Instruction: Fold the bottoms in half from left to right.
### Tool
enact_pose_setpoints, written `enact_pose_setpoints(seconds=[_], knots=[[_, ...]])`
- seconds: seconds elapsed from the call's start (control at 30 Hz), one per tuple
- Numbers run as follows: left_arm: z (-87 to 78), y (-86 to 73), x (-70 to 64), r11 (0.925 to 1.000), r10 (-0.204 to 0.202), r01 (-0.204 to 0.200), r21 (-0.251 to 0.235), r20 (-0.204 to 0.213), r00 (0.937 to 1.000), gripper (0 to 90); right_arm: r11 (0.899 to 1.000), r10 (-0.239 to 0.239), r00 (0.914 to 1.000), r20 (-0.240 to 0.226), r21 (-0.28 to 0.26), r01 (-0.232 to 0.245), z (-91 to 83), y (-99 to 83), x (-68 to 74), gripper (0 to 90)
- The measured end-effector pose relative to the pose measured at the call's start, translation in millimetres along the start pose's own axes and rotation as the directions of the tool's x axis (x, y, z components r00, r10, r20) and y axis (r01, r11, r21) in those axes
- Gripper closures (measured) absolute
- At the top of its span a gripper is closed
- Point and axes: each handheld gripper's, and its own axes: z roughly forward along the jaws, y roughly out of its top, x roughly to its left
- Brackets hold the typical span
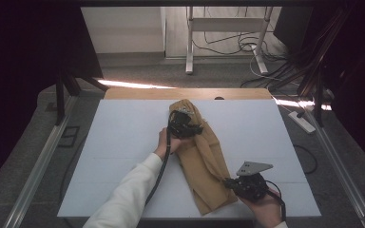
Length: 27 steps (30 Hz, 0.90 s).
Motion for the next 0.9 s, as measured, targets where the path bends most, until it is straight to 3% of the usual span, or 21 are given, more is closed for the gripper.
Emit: enact_pose_setpoints(seconds=[0.03, 0.1, 0.17, 0.23, 0.37, 0.53, 0.8, 0.9], knots=[[0.7, -0.1, -0.5, 1.0, 0.0, 0.0, -0.002, -0.001, 1.0, 74.6, 1.0, 0.001, 1.0, 0.001, 0.003, -0.001, 0.3, -0.7, -0.3, 85.2], [1.1, 0.1, -2.0, 1.0, -0.003, 0.003, -0.004, -0.013, 0.9999, 56.2, 1.0, -0.002, 1.0, 0.008, 0.006, 0.002, 1.3, -1.9, -0.8, 77.8], [-0.3, -0.2, -3.6, 1.0, 0.005, -0.005, -0.001, -0.02, 0.9998, 42.6, 1.0, 0.003, 0.9993, 0.036, -0.001, -0.003, 2.0, -2.6, -1.6, 60.3], [-4.3, -2.0, -5.0, 0.9998, 0.013, -0.013, -0.012, -0.032, 0.9994, 35.1, 1.0, 0.023, 0.9973, 0.069, -0.019, -0.022, -0.2, -1.5, -3.2, 46.2], [-16.5, -8.5, -5.9, 0.9991, 0.033, -0.034, -0.024, -0.036, 0.9988, 32.4, 0.997, 0.046, 0.9954, 0.084, -0.062, -0.041, -5.7, 0.1, -6.4, 38.4], [-34.0, -22.0, -4.5, 0.9983, 0.05, -0.051, -0.027, -0.04, 0.9979, 32.7, 0.998, 0.031, 0.995, 0.095, -0.049, -0.026, -3.1, 1.1, -7.5, 37.7], [-58.1, -45.7, -6.6, 0.9976, 0.069, -0.069, -0.004, -0.052, 0.9963, 32.3, 0.999, 0.005, 0.9985, 0.054, -0.038, -0.003, 2.7, 8.7, -8.1, 37.7], [-66.2, -54.4, -8.8, 0.997, 0.078, -0.078, 0.004, -0.06, 0.9952, 31.8, 1.0, -0.004, 0.9983, 0.058, -0.03, 0.005, 4.2, 12.0, -9.4, 37.7]])
